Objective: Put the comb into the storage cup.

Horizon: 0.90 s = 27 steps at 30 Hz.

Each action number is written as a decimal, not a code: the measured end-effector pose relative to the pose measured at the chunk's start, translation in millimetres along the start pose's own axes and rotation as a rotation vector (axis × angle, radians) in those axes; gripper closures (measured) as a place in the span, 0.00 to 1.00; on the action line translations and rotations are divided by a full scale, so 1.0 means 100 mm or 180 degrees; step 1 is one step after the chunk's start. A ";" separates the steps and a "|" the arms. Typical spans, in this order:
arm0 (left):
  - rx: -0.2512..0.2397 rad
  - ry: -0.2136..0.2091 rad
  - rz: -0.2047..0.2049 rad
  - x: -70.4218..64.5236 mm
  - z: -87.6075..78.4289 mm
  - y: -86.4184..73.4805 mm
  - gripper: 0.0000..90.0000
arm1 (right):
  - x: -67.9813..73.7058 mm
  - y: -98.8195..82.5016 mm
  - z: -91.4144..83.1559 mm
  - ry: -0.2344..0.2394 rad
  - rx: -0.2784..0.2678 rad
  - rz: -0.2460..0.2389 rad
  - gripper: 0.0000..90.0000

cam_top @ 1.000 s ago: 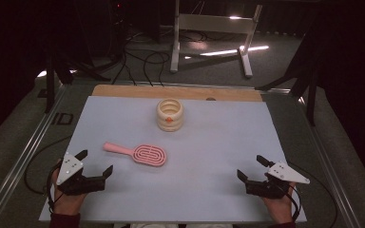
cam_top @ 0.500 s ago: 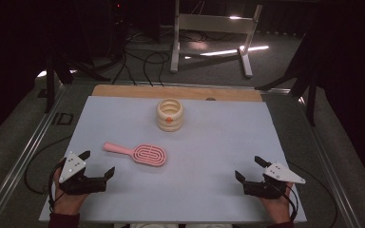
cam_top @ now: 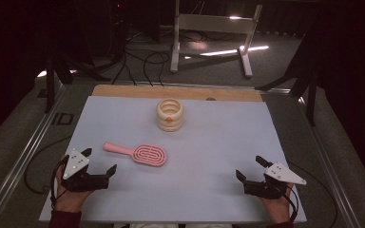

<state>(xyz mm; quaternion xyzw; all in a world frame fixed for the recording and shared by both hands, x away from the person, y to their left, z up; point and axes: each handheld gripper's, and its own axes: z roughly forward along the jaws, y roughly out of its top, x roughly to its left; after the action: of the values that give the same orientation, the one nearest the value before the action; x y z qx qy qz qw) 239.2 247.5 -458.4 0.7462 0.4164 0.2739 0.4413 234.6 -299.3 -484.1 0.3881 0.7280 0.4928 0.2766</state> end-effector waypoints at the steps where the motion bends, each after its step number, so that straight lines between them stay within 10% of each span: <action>1: 0.0018 -0.0013 0.0001 0.01 0.01 0.01 0.01 | 0.00 0.00 0.00 0.0002 -0.0002 0.0006 0.09; 27: 0.0124 -0.0019 0.0094 0.16 0.29 0.26 0.01 | 0.00 -0.01 -0.02 -0.0039 0.0020 -0.0021 0.09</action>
<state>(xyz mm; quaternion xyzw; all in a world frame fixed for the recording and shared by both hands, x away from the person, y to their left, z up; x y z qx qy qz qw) 280.3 242.1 -447.8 0.7616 0.4093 0.2699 0.4239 233.2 -300.8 -484.7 0.3895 0.7292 0.4871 0.2814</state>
